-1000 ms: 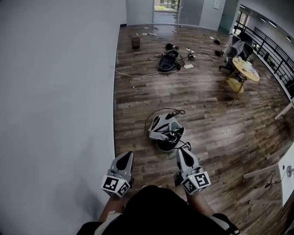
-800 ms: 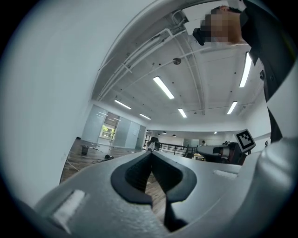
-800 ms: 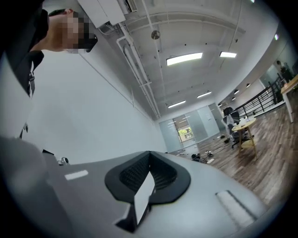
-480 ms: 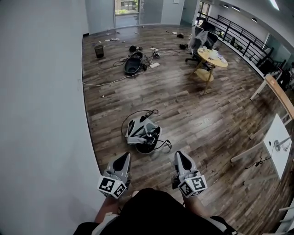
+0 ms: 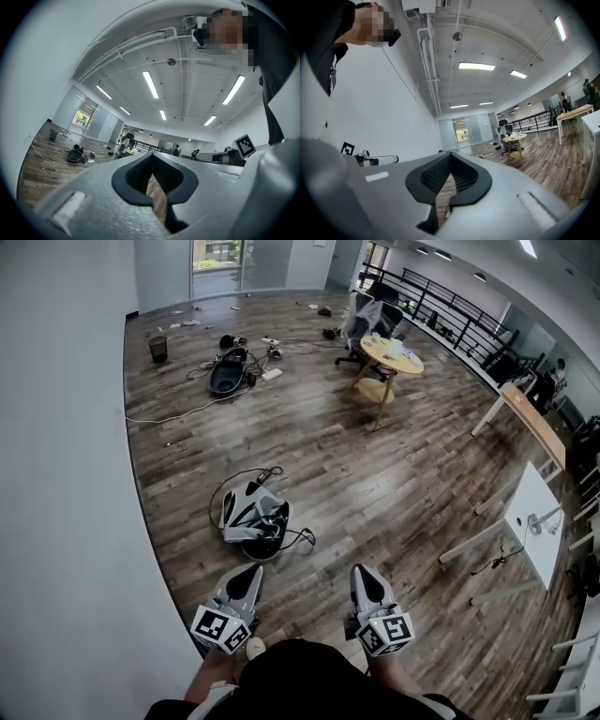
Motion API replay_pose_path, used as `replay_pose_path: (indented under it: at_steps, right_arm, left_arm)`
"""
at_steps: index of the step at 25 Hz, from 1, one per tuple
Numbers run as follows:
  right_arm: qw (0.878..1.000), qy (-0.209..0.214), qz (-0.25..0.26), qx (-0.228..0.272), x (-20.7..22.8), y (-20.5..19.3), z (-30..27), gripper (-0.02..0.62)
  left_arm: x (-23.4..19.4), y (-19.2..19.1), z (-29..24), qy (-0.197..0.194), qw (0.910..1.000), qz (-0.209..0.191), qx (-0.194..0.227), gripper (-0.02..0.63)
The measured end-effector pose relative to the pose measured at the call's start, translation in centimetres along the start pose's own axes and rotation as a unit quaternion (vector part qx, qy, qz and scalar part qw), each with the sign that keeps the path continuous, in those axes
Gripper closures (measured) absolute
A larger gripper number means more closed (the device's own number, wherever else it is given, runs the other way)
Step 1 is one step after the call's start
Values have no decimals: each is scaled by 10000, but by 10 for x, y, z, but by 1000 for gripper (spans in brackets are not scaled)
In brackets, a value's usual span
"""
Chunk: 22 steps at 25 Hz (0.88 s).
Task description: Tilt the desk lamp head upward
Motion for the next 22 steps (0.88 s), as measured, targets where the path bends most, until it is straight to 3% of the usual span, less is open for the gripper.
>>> replay_pose_path:
  at_steps: [7, 22]
  right_arm:
    - [9988, -371, -206, 255, 46, 3, 18, 592]
    - [9838, -1501, -645, 737, 199, 15, 118, 592]
  left_arm:
    - [22, -13, -45, -436, 9989, -76, -124, 607]
    - [157, -58, -177, -1496, 9883, -20, -294, 606]
Point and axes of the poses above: the fingertips, and each gripper's own axes: z backward along the fingers, x to its right, y out of its top, the point moved 7 cm from there along z, backward along the fingers, and after that the axes turned 12 degrees about -y, right-handed, at the moved point
